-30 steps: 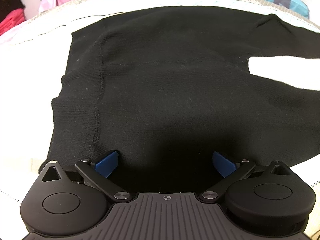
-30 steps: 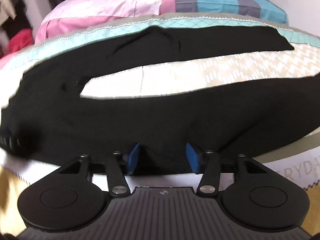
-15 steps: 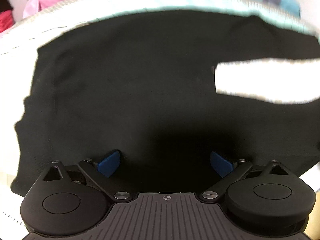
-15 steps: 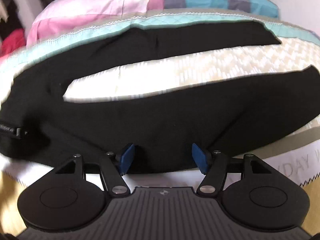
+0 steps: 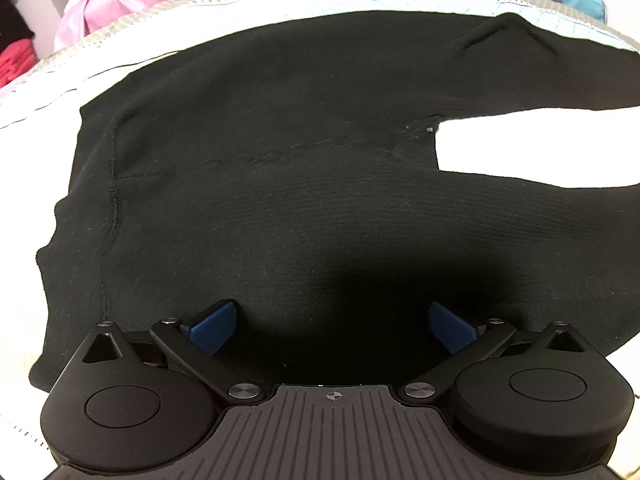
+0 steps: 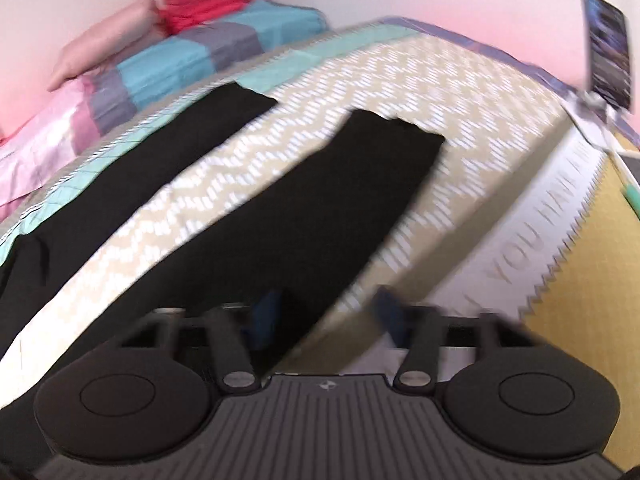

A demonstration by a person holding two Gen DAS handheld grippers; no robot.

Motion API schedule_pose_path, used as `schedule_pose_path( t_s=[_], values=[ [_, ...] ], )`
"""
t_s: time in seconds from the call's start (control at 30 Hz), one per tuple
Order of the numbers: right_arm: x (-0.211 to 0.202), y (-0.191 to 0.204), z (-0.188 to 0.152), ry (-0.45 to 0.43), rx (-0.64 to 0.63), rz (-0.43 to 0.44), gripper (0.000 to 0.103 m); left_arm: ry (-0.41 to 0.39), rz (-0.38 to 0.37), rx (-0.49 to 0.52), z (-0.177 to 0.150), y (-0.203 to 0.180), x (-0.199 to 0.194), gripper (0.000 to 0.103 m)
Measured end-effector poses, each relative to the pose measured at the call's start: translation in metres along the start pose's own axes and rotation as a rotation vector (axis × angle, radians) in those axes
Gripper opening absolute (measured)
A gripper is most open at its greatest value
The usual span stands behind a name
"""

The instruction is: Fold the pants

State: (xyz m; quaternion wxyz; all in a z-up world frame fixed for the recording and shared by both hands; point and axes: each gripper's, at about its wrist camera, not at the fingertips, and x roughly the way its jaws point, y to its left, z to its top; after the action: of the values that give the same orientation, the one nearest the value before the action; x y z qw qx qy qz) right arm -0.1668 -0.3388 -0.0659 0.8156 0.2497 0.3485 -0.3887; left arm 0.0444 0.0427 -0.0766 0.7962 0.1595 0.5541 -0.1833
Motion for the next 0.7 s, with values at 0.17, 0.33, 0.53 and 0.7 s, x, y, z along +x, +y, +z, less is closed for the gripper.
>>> schedule_pose_path(
  t_s=[0.17, 0.33, 0.53, 0.7],
  values=[
    [-0.017, -0.014, 0.002, -0.045, 0.010, 0.010, 0.006, 0.014, 0.013, -0.018, 0.005, -0.002, 0.002, 0.103],
    [-0.016, -0.030, -0.007, -0.013, 0.054, -0.012, 0.012, 0.002, 0.018, -0.024, 0.001, -0.006, -0.001, 0.103],
    [-0.046, 0.016, -0.011, -0.156, -0.092, -0.062, 0.053, -0.004, 0.014, -0.024, -0.005, 0.000, -0.003, 0.103],
    [-0.042, 0.067, -0.041, -0.018, -0.341, 0.176, 0.069, 0.006, -0.011, -0.012, -0.005, 0.005, -0.007, 0.103]
  ],
)
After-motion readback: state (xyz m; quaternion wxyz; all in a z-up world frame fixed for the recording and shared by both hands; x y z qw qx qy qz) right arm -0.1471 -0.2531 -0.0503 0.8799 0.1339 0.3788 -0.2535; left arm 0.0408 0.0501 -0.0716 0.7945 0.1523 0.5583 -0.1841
